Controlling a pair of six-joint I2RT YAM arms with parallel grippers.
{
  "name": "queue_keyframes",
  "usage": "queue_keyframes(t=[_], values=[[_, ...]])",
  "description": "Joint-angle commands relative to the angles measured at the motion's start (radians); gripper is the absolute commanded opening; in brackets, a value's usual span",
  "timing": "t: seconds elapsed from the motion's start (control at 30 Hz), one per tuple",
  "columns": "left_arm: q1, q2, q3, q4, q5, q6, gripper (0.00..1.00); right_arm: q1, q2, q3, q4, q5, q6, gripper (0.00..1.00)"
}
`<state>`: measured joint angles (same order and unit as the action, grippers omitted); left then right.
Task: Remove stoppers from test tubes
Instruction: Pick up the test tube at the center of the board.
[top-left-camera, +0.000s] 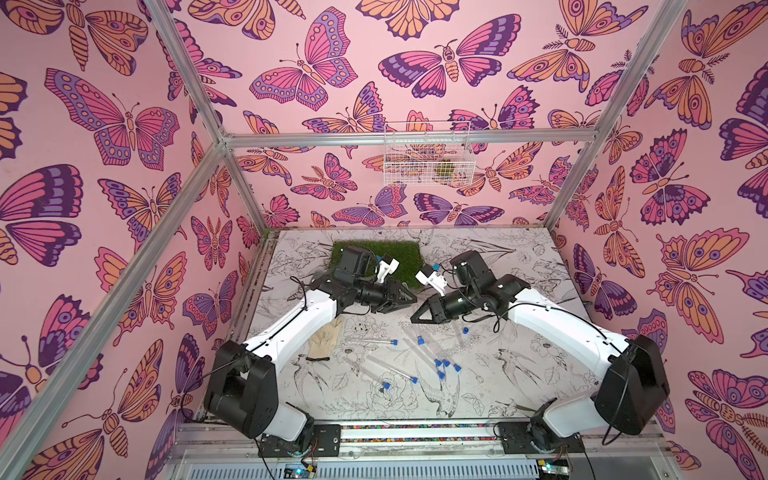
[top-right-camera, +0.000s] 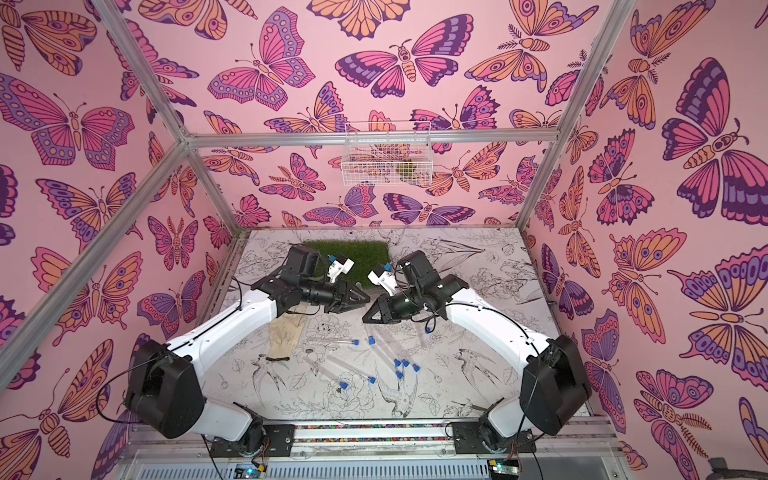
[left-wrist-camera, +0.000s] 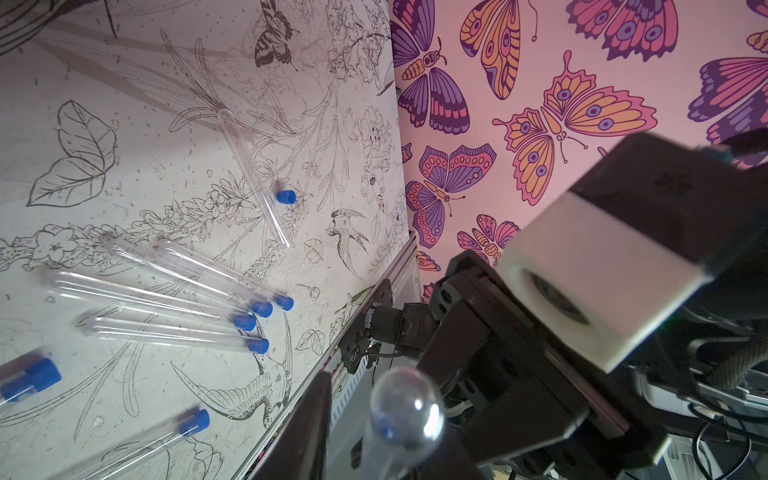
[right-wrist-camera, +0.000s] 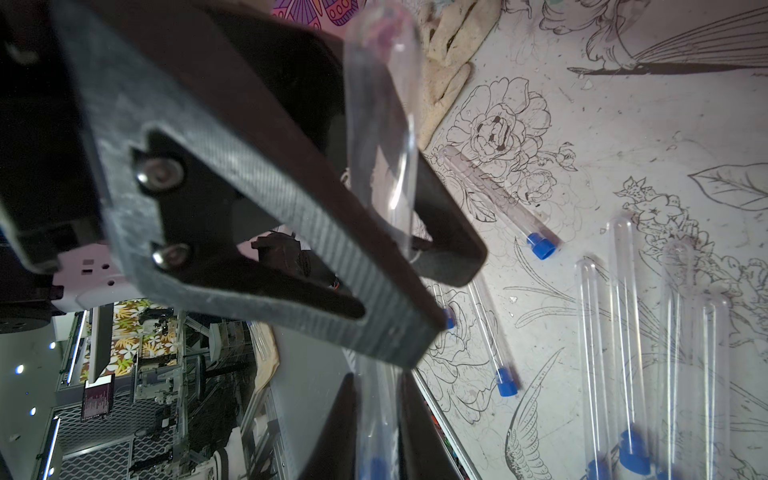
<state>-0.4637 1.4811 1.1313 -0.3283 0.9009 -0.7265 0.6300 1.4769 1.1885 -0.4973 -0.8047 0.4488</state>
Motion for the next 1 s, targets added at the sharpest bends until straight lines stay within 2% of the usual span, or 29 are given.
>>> queue_keyframes(t=[0.0,0.1,0.23,0.33,0.63,0.9,0.97], values=[[-0.003,0.004,0.016,0.016,0.004,0.007,0.27,0.007,-0.002,0.027,0.001,0.003,0.005,0.19],[-0.003,0.005,0.012,0.015,0.004,0.007,0.18,0.008,-0.003,0.022,0.006,0.006,0.006,0.19],[-0.003,0.001,0.002,0.016,0.003,0.006,0.12,0.007,-0.003,0.020,0.009,0.015,0.009,0.21],[-0.003,0.002,-0.001,0.016,-0.002,0.006,0.09,0.007,-0.004,0.019,0.007,0.018,0.010,0.27],[0.000,0.012,0.006,0.015,-0.019,0.001,0.04,-0.023,-0.056,0.024,-0.023,0.068,-0.001,0.54],[0.017,0.010,0.014,0.030,-0.116,-0.094,0.02,-0.113,-0.164,-0.043,0.006,0.203,0.084,0.65],[0.019,0.012,0.015,0.054,-0.147,-0.142,0.02,-0.152,-0.179,-0.067,0.025,0.188,0.113,0.66]])
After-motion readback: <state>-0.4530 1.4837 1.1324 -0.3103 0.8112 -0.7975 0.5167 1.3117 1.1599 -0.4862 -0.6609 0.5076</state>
